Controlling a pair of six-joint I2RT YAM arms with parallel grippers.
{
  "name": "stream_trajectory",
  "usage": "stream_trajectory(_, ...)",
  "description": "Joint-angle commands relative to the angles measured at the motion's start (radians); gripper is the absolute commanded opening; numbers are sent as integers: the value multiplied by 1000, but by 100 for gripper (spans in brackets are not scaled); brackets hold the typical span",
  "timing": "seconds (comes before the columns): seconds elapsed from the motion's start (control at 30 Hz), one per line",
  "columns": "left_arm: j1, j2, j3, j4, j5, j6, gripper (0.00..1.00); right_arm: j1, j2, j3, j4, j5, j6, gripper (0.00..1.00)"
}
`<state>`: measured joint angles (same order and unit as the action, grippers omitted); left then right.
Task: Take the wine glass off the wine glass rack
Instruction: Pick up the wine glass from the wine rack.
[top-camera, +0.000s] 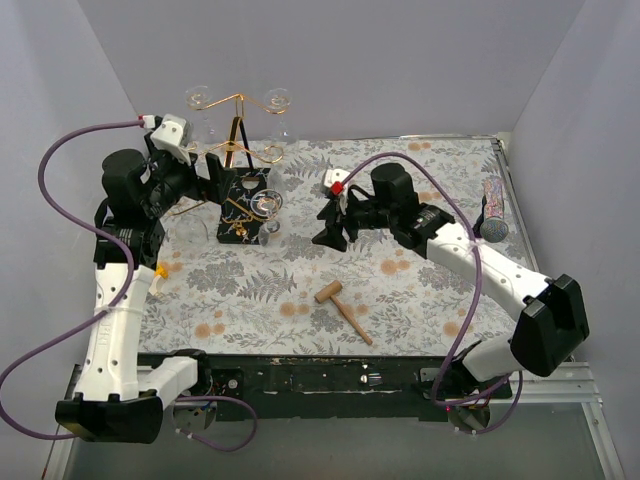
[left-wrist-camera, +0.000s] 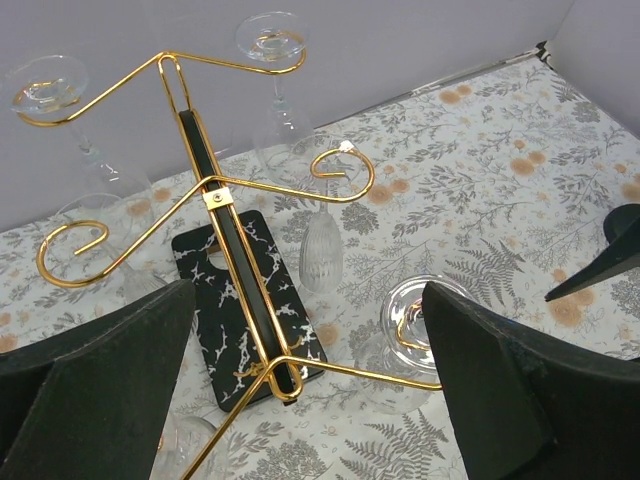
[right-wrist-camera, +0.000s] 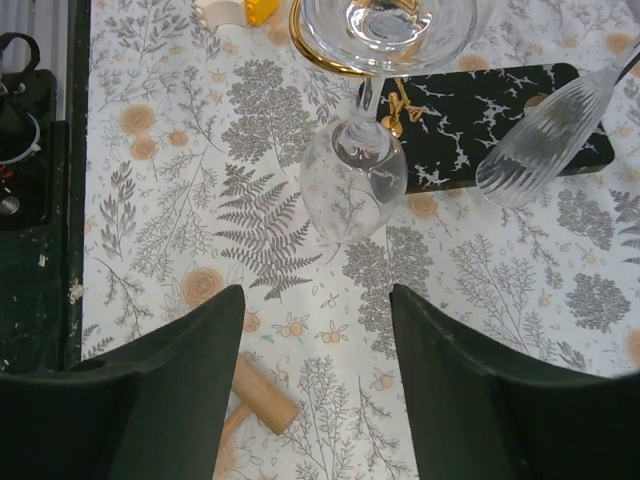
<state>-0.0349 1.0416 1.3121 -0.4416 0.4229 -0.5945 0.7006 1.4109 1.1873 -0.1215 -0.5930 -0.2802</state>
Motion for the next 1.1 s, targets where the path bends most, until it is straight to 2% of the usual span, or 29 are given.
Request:
stream_trajectory(0.0,-5,-6,-10,-28,-18,30,98,-3,52,-37,164,-53,-24,76)
stream_trajectory(0.1,-5,0,-4,-51,-50,65,98,-3,78,-119,343,-89,-36,79)
stream_trajectory(0.2,-5,20,15,-94,-76,119,98,-1,140,-137,478,-166,-14,76)
stream_trajectory(0.37,-5,75,67,-143,-127,145,98,-1,267,-127,785,-241,169,73)
stream_trajectory(0.5,-5,121,120,-169,-157,133,98,-1,356,-91,957,-248,273,73)
stream_trajectory(0.83,-5,160,162,-177,-230,116,98,-1,451,-23,1096,-237,378,71)
stream_trajectory(1.07,-5,163,156,-172,-222,117,98,7,508,15,1145,-208,453,65)
